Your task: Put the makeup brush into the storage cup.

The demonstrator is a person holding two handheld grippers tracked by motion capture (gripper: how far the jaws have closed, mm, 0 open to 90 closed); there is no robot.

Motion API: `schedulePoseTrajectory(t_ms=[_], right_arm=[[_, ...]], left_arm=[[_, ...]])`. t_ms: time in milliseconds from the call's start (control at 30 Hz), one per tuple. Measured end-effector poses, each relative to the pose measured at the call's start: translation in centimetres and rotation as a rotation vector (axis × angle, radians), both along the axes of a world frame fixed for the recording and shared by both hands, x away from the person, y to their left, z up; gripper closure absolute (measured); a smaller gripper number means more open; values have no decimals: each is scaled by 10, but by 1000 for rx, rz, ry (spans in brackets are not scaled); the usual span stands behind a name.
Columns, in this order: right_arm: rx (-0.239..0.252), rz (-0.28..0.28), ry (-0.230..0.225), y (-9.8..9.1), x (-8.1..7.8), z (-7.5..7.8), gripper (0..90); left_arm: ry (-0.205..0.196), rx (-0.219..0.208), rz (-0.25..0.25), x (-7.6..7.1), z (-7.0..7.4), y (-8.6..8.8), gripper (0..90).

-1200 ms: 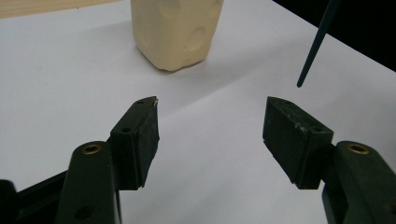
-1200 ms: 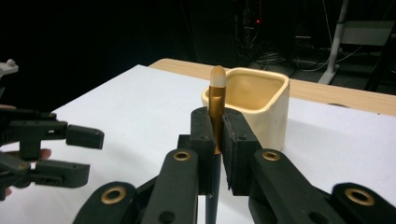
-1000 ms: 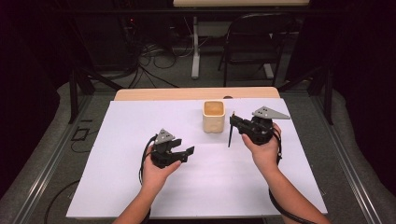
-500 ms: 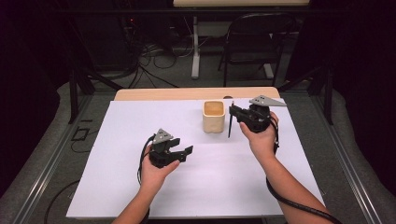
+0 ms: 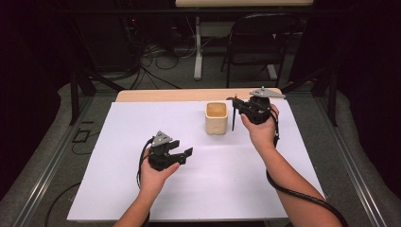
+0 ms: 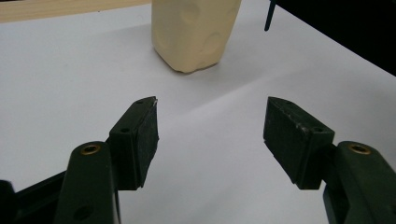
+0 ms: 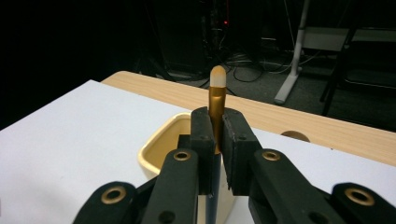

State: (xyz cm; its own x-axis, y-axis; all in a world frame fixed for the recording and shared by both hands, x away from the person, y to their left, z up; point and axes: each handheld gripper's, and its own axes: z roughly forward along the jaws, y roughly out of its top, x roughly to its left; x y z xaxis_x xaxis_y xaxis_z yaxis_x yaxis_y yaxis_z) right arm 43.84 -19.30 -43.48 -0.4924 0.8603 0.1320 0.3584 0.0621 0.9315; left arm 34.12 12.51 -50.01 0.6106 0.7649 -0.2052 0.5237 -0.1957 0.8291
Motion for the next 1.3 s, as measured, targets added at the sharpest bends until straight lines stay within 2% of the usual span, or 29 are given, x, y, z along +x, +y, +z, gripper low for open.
schedulePoseTrajectory(t_ms=[67, 267, 400, 700, 967, 1300], right_arm=[[-11, -10, 7, -1, 4, -1, 838], [0, -43, 31, -3, 17, -3, 838], [-17, -64, 45, -3, 23, -3, 838], [-70, -90, 40, 0, 34, 5, 838], [-54, -115, 37, 0, 41, 16, 838], [-76, -130, 17, 1, 45, 30, 838]], left_arm=[[-1, -3, 5, -1, 0, 0, 356], [-5, -1, 8, -1, 1, 2, 356], [-7, 3, 8, -2, 1, 3, 356], [-16, 1, 6, -3, 2, 1, 356], [-16, 2, -1, -1, 3, 0, 356], [-18, 2, 1, -1, 3, 0, 356]])
